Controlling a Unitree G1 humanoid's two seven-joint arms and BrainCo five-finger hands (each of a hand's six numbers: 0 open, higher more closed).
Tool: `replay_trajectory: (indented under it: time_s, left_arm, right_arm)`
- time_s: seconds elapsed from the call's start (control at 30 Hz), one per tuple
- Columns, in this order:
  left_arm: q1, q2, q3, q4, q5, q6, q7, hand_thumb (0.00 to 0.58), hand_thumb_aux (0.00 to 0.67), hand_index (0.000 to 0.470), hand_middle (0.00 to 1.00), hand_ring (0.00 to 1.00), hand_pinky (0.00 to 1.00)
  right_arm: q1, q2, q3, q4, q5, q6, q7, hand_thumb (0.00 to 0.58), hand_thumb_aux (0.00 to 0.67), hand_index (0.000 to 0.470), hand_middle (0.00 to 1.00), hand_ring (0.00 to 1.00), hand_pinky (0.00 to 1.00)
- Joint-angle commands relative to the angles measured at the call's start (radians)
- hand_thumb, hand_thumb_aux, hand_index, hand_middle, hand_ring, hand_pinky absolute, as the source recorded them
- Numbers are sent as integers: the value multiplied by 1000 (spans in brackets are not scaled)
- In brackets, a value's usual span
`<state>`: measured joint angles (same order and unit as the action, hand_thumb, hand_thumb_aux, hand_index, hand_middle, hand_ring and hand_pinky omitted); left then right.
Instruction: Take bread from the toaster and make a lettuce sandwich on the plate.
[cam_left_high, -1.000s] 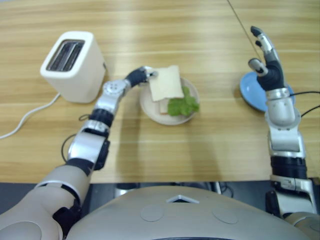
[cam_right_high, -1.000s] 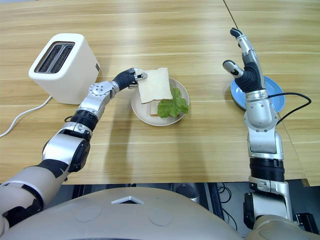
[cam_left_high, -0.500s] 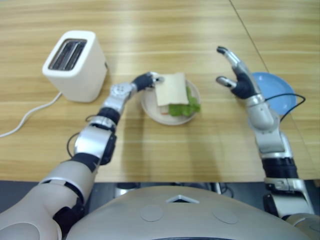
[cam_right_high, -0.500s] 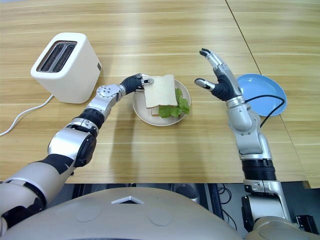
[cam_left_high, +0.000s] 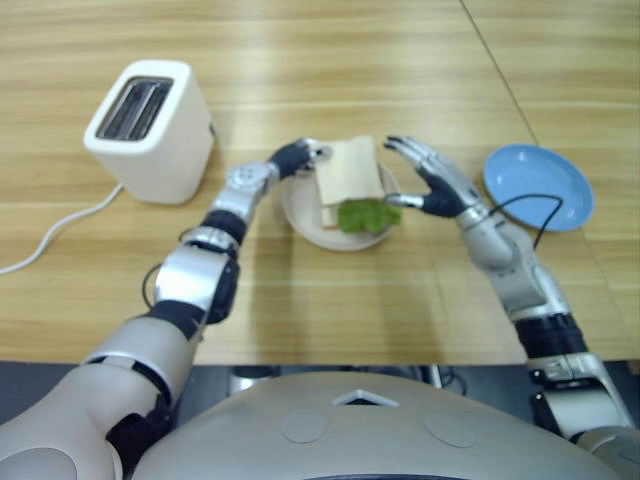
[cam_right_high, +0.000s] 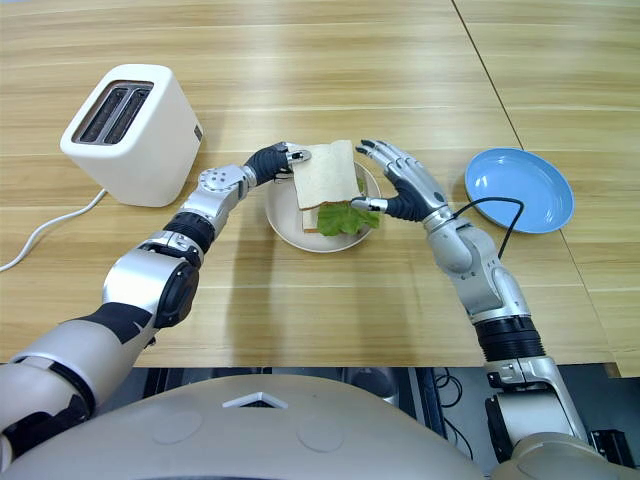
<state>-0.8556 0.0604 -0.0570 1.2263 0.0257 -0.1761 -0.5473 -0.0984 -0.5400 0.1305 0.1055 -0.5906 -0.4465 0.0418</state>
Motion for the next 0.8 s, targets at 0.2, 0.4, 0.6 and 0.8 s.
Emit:
replay_trajectory:
  time_s: [0.2,0.4,0.6,0.8]
  left_arm:
    - [7,-28,-58,65,97,38,43,580,670,460,1000,1000,1000]
    - [8,-20,-98,91,168,66,126,580,670,460,1000,1000,1000]
    - [8,-3,-111,93,204,70,188,580,670,460,1000,1000,1000]
    - [-27,47,-167,53,309,23,431,0,0,0,635,635,635]
  right_arm:
    - [-39,-63,157,36,-234,-26,-15,0,0,0,0,0,0]
    - [-66,-75,248,57,-363,-9,-23,0,0,0,0,0,0]
    - [-82,-84,357,140,-457,25,46,0,0,0,0,0,0]
    - [-61,-81,428,229,-443,51,159,0,0,0,0,0,0]
